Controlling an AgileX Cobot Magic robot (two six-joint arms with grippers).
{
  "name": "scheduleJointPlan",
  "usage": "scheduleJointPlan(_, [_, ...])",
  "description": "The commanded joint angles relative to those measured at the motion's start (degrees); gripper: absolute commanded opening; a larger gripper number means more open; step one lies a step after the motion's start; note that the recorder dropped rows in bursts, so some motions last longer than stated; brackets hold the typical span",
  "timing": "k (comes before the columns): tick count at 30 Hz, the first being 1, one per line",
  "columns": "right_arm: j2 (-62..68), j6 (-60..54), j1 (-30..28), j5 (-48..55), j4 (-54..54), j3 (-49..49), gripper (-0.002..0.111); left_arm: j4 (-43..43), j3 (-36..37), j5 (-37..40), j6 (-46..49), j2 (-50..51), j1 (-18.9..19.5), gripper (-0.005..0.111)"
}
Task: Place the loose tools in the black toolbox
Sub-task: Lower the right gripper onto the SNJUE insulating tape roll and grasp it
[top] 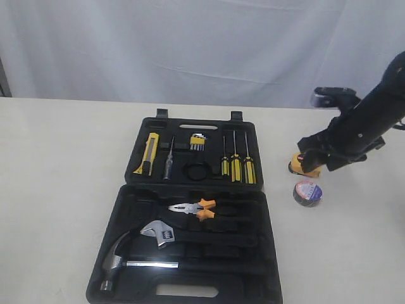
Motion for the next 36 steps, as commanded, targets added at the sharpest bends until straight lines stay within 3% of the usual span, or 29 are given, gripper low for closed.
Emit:
scheduleJointPlan(1, [3.26,11.5,4.42,-1.4,-14.07,-0.06,0.065,0.0,0.05,-0.62,-0.12,-0.07,-0.25,0.0])
scheduleJointPlan(3, [4.65,14.85,6.31,-1.64,-18.13,-0.06,0.066,0.0,0.05,-0.62,-0.12,-0.07,-0.25,0.0])
scheduleJointPlan(21, [4.91,15.52,7.09,-0.47,-15.01,-0.06,0.062,0.0,0.05,-0.62,-0.12,-0.07,-0.25,0.0])
scheduleJointPlan(26, [4.91,15.52,7.09,-0.35,-15.01,-0.06,0.047,0.0,0.05,-0.62,-0.12,-0.07,-0.25,0.0])
scheduleJointPlan(32, [4.91,15.52,7.09,-0.14,-15.01,-0.06,0.062,0.0,0.05,-0.62,-0.12,-0.07,-0.25,0.0])
scheduleJointPlan(36, [4.91,15.52,7.09,-0.14,-14.89,-0.06,0.063,0.0,0.05,-0.62,-0.12,-0.07,-0.25,0.0])
